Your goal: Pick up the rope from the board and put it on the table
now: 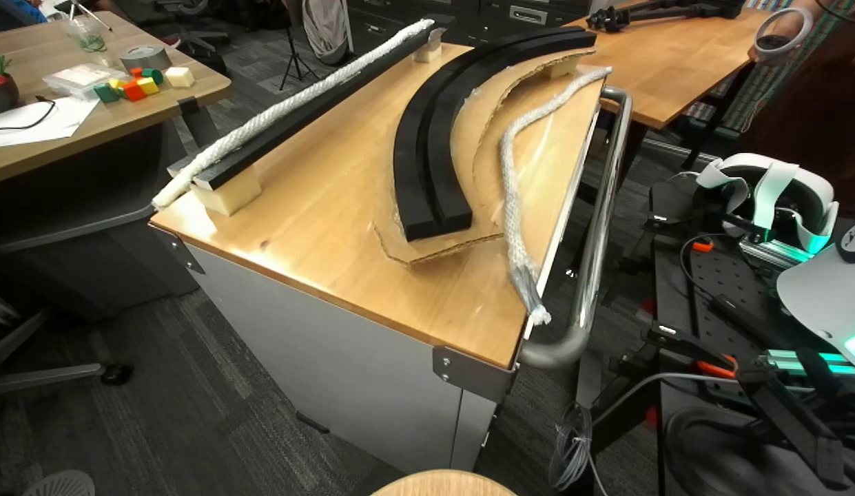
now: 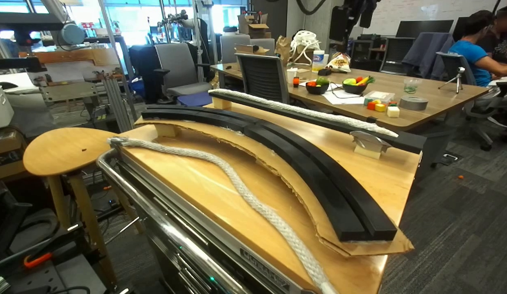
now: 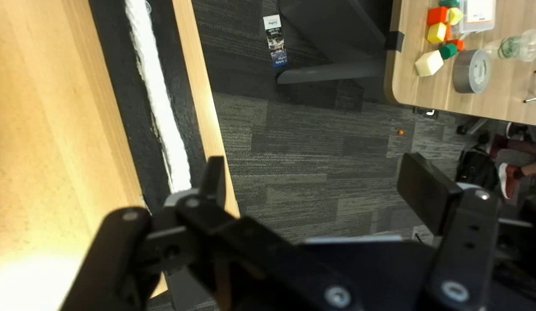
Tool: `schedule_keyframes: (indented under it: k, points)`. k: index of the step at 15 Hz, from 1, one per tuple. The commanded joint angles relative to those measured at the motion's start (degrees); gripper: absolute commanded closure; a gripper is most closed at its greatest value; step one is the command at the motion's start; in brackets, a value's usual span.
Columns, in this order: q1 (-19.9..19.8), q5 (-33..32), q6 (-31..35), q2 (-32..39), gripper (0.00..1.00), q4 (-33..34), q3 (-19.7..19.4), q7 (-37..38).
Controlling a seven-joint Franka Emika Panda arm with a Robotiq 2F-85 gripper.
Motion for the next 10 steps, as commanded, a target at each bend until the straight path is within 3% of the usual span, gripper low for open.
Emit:
schedule_keyframes:
  k: [1,10]
  points:
    - [-0.7,-1.5,-1.1,0.3,0.0,0.3,0.8,1.5]
    - [-2.5,-6.7,-0.2,10.5,0.02,5.7,-0.6,5.9]
